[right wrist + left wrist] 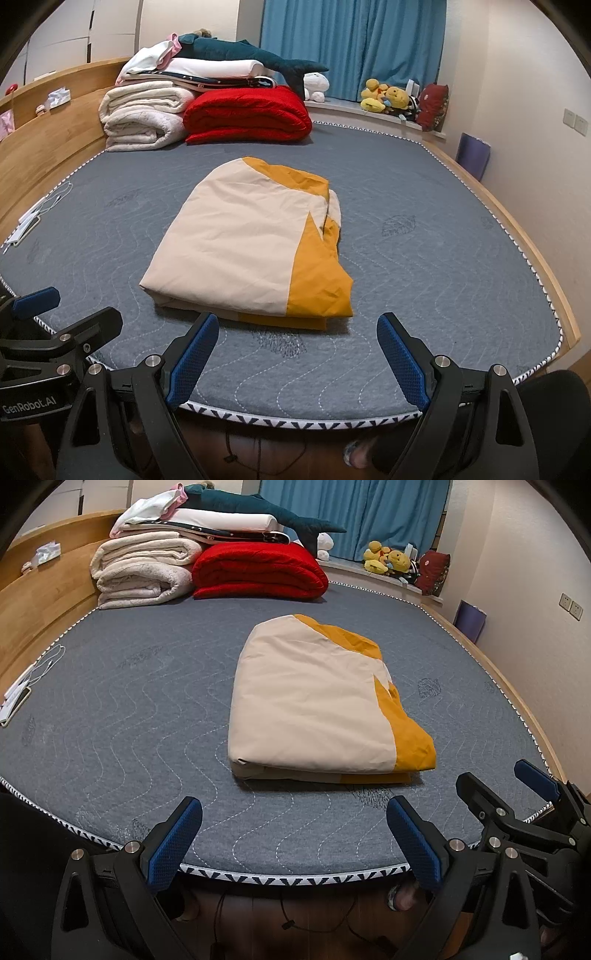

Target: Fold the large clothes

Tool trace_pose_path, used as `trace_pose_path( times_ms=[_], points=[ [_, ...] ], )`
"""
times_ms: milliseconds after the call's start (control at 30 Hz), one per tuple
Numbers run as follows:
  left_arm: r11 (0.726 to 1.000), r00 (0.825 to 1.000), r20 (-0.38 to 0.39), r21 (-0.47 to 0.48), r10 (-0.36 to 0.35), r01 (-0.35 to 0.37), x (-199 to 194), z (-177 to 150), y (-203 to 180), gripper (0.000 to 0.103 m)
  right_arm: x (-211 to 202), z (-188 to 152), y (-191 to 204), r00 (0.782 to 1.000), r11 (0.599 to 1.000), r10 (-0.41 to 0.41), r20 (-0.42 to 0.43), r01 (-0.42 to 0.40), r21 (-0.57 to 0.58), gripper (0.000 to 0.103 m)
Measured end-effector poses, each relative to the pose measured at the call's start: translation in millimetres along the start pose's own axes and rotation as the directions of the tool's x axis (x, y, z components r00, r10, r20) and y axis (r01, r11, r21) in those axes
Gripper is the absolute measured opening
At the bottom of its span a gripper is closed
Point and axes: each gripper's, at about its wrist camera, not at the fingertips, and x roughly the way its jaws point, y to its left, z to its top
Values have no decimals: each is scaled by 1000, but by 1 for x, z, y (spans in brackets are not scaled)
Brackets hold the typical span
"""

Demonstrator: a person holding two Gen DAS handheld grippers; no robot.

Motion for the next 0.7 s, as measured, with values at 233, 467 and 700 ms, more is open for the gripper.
trace_pose_path(
  times_ms=[233, 467, 700],
  points=[
    [1000, 1000, -1, -1, -3, 3, 0, 0, 0, 100, 0, 0, 1, 1000, 1000, -1, 0, 1, 1, 88],
    [1000, 1000, 0, 0, -1, 1, -1, 0, -1, 100, 0, 0, 0, 1000, 1000, -2, 0, 2, 1, 88],
    [1000, 1000, 0, -1, 0, 0, -1, 0, -1, 100, 0, 0, 1, 1000, 1000, -1, 0, 1, -1, 88]
  ],
)
